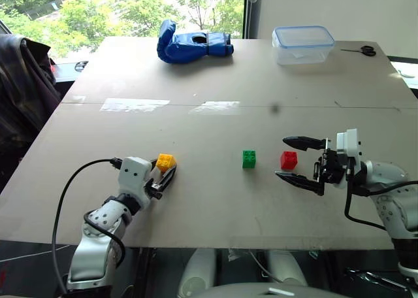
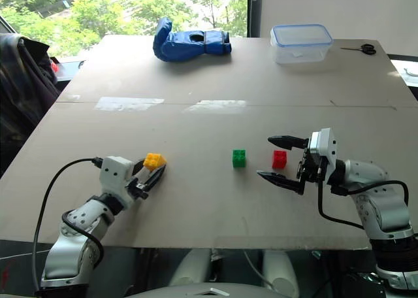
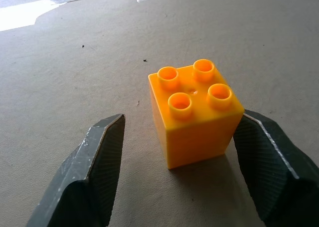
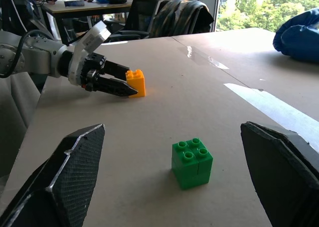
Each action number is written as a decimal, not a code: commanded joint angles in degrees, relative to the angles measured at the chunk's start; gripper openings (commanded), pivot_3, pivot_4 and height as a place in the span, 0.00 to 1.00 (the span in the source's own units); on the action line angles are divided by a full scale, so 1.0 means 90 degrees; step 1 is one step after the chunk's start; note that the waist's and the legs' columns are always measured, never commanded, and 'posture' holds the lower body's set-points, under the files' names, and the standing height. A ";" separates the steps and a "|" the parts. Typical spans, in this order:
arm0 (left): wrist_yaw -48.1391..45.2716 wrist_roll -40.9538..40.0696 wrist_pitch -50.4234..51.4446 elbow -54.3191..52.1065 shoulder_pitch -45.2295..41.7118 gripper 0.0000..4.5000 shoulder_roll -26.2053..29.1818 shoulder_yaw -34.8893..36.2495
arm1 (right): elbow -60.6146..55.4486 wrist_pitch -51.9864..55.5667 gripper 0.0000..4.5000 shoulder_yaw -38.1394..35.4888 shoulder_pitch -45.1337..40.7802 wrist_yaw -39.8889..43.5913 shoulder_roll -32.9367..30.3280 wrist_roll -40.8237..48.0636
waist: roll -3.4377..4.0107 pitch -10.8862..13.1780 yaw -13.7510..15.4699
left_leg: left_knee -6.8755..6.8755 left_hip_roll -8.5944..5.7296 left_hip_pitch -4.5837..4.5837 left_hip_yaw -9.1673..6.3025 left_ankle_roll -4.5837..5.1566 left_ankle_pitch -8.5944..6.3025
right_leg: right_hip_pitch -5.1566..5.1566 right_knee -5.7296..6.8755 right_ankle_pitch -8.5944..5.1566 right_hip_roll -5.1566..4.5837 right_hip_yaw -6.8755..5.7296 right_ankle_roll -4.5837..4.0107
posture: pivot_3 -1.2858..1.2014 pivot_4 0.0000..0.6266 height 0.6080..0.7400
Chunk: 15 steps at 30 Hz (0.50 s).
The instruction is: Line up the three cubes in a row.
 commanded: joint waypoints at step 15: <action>-0.3194 -0.0202 -0.1407 0.1697 -0.2141 0.29 0.1183 -0.1194 | -0.0198 -0.0014 1.00 -0.0220 0.0297 0.0019 -0.0172 0.0055 | 0.0000 0.0000 0.0033 | 0.0000 -0.0008 -0.0005 -0.0007 0.0000 0.0001 | 0.0001 0.0001 0.0000 0.0001 -0.0019 0.0000 | 0.52 0.24 1.00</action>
